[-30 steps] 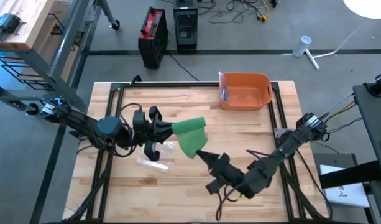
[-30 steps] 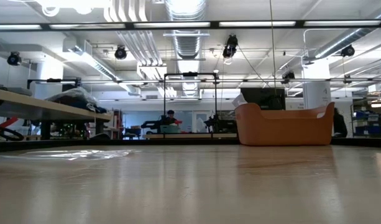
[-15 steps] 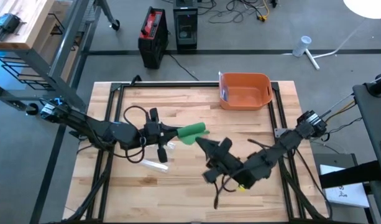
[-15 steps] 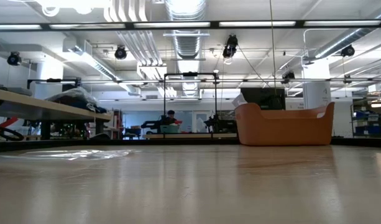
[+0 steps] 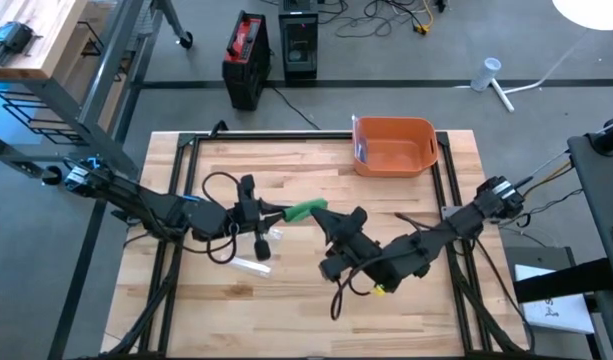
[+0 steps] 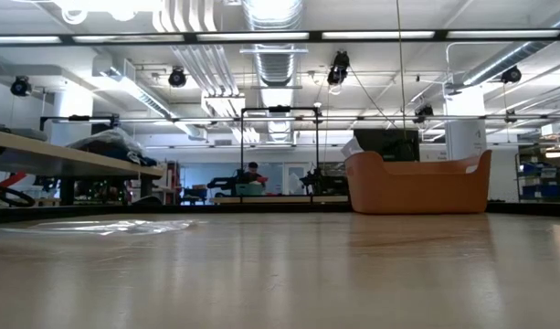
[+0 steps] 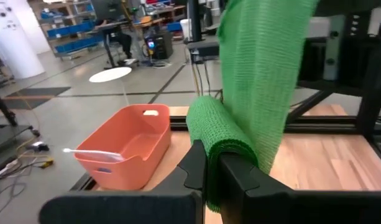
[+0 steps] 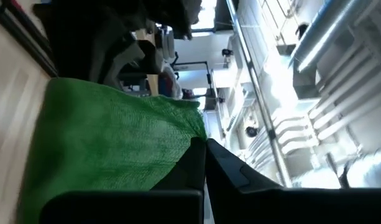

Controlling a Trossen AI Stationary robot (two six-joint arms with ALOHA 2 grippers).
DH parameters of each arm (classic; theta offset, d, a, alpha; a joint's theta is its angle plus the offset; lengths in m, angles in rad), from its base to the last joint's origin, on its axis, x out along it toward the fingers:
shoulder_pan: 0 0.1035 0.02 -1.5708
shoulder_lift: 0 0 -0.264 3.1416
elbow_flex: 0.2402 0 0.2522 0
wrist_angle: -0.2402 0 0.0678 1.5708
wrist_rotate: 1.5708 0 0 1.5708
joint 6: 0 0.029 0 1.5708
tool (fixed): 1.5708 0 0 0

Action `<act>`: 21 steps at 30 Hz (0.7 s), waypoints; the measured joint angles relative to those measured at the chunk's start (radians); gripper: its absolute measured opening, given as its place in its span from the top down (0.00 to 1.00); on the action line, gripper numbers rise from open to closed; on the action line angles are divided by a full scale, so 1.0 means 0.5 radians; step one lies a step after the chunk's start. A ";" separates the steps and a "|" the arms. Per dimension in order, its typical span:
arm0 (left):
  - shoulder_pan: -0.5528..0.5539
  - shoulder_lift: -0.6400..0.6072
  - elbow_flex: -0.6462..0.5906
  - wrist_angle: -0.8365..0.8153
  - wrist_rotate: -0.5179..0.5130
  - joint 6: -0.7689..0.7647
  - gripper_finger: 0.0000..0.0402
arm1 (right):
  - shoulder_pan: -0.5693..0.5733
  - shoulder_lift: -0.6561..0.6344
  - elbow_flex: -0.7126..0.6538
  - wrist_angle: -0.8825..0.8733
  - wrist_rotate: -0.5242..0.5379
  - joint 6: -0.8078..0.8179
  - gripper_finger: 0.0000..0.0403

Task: Roll bandage
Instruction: Roll the green bandage

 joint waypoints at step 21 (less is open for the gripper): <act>0.001 -0.298 0.032 0.252 0.298 -0.694 0.98 | -0.094 -0.017 -0.001 -1.949 -0.737 2.172 1.00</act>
